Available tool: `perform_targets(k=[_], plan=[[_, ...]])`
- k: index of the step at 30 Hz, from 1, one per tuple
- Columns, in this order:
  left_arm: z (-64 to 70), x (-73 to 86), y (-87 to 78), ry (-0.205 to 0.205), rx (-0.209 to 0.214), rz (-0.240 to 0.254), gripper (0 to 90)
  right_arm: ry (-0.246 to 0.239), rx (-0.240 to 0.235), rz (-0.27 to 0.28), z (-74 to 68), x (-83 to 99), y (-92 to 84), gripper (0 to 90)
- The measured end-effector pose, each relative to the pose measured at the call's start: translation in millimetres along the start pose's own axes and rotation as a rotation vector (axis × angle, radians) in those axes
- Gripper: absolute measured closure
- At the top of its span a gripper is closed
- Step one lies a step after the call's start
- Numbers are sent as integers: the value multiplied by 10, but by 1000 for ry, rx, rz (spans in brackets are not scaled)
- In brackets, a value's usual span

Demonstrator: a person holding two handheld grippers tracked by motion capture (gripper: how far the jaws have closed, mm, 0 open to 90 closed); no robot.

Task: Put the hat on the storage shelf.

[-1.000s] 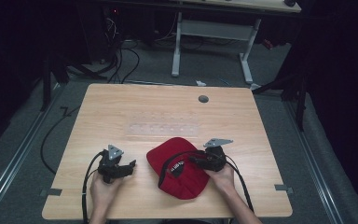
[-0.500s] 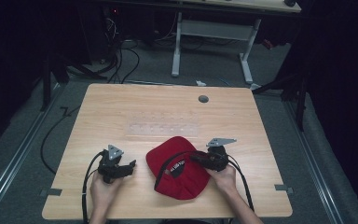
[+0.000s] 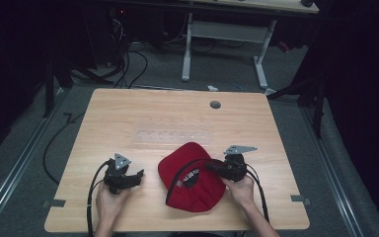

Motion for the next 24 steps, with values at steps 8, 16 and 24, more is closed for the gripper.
perform_targets(k=[8,16,24], plan=[[8,3,4,-1,8,-5,251,34,23,16,23,-17,-122,819],[6,3,-1,0,4,-9,242,75,31,35,63,-35,-208,819],[87,-3,-79,9,37,-5,266,90,41,47,78,-44,-282,820]])
Point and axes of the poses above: each handheld gripper's, and its own axes: y roughly forward along the jaws, x roughly out of its underside, z roughly to its right, the point moved 1 cm from there along y, roughly forward along the jaws, and after that the axes turned 1 degree about y, right-handed, at the moved point
